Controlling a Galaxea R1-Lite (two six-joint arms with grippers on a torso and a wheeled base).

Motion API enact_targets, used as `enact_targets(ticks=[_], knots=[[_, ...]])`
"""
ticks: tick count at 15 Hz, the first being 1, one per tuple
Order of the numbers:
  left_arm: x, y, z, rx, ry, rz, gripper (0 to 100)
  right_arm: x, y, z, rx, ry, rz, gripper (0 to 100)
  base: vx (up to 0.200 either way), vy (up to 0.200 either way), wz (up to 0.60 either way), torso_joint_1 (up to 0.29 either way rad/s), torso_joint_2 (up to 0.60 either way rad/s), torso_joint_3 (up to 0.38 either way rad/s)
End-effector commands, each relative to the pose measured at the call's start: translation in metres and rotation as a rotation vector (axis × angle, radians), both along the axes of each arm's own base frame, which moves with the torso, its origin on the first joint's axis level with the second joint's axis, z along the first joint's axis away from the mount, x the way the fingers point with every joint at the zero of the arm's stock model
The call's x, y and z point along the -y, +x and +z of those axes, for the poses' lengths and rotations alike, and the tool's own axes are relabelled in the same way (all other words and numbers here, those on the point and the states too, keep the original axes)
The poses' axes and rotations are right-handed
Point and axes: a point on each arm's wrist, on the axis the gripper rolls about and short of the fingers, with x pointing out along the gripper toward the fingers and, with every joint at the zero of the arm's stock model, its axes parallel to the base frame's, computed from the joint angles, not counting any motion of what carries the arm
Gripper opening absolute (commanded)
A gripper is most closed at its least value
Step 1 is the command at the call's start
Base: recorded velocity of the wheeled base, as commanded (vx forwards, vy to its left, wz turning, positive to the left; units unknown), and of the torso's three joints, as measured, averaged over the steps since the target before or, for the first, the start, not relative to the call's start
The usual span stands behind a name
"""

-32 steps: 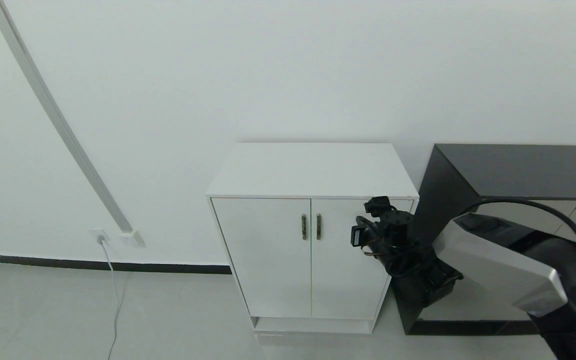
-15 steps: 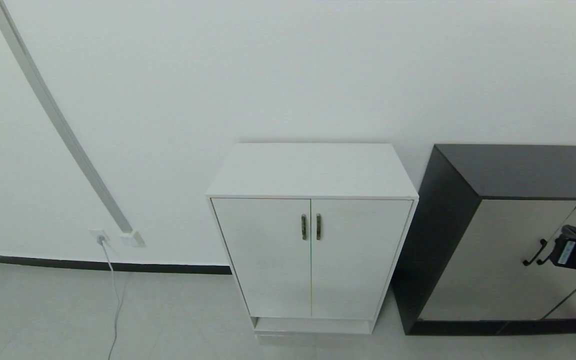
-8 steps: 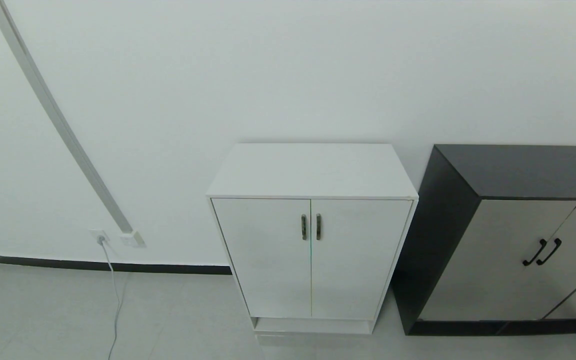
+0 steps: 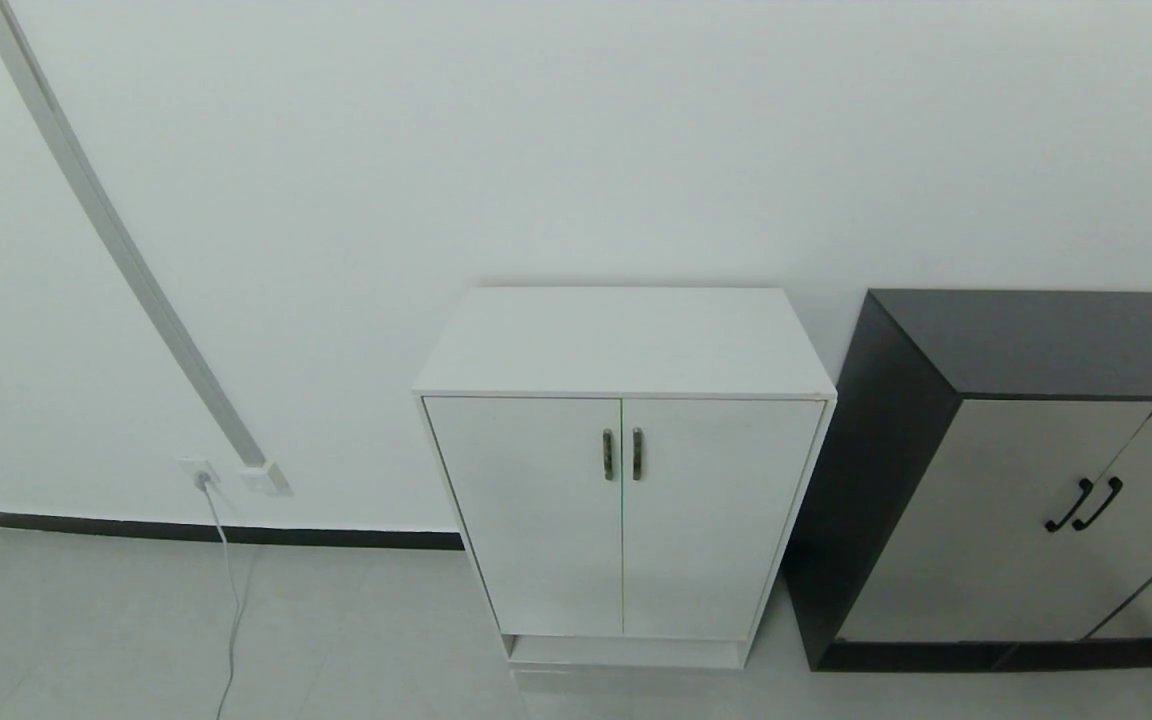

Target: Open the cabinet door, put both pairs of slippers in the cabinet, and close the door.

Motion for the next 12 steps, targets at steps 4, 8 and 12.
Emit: enact_targets(ticks=[4,8,12], knots=[[0.000,0.000,0.000,0.000,0.000,0.000,0,-0.014,-0.053,-0.020,0.015,0.017,0.076,0,0.000,0.000,0.00,0.000,0.00,0.000],[0.000,0.000,0.000,0.000,0.000,0.000,0,-0.016,-0.064,-0.030,0.001,0.020,0.087,0,0.000,0.000,0.00,0.000,0.00,0.000],[0.000,0.000,0.000,-0.001,0.000,0.000,0,-0.017,-0.069,-0.034,-0.017,0.019,0.080,0,0.000,0.000,0.00,0.000,0.00,0.000]])
